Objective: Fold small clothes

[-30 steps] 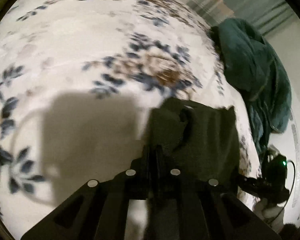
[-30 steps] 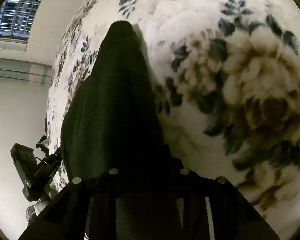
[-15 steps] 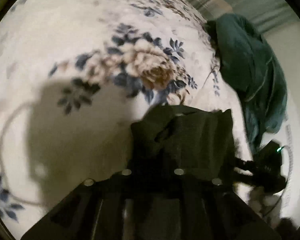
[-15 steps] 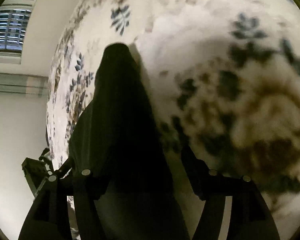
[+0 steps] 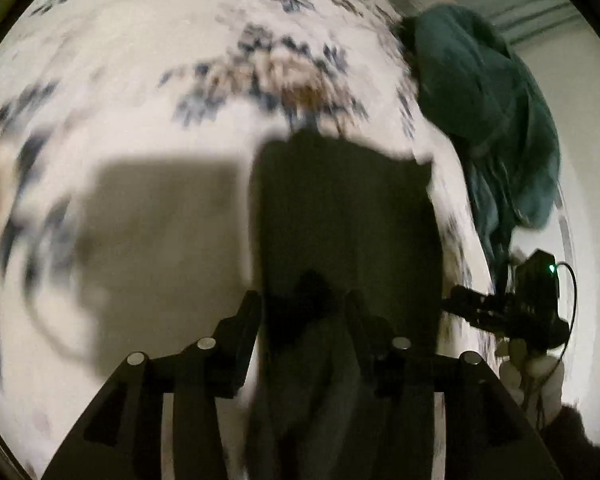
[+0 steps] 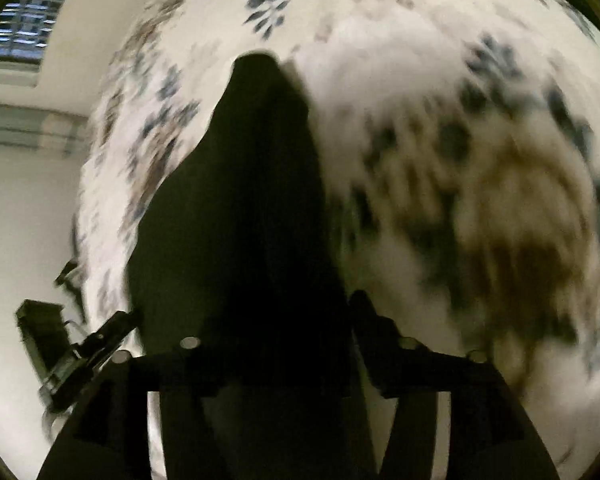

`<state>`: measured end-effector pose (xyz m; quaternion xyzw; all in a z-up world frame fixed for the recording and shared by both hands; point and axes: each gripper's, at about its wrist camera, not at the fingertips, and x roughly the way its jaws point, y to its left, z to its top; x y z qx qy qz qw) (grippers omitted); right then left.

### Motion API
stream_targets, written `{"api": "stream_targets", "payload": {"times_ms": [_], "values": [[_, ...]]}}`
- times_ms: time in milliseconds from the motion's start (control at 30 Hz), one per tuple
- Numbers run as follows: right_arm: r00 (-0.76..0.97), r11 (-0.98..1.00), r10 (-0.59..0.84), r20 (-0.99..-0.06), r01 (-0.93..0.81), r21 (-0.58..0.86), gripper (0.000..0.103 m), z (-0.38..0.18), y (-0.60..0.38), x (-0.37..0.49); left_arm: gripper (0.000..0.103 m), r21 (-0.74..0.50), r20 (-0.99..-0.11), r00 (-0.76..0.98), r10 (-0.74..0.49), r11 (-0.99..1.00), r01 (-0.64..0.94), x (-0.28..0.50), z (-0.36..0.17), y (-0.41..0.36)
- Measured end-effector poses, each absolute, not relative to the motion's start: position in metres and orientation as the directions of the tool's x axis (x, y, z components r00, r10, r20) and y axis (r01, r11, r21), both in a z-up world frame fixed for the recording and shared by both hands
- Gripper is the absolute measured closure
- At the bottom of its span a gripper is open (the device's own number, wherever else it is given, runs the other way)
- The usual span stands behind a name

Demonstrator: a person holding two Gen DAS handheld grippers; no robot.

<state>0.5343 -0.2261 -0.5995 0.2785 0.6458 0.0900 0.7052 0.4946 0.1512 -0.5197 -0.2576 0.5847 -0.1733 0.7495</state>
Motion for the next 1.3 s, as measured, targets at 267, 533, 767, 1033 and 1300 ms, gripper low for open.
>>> {"api": "stream_targets", "payload": {"times_ms": [267,533,767,1033,1300], "values": [[-0.011,0.771,0.569,-0.822,0.355,0.529,0.046,-0.617,-0.229,0.374,0.100,-0.567,-0.820,0.201,-0.537,0.811,-0.143,0.383,-0.550,0.139],[-0.073,0.787,0.557,-0.827,0.363,0.498,0.046,-0.650,-0.201,0.324,0.095,-0.528,-0.846,0.243,-0.475,0.812,-0.249,0.363,-0.536,0.154],[-0.156,0.801,0.568,-0.808,0.330,0.499,0.046,-0.626,-0.209,0.286,0.040,-0.537,-0.841,0.136,-0.523,0.780,-0.321,0.270,-0.529,0.121],[-0.407,0.859,0.509,-0.758,0.294,0.418,0.046,-0.643,-0.212,0.167,0.040,-0.175,-0.980,-0.036,-0.194,0.938,-0.298,0.206,-0.550,0.085],[-0.388,0.843,0.532,-0.753,0.326,0.428,0.046,-0.646,-0.215,0.143,0.040,-0.277,-0.952,0.025,-0.304,0.829,-0.486,0.171,-0.526,0.125]]}}
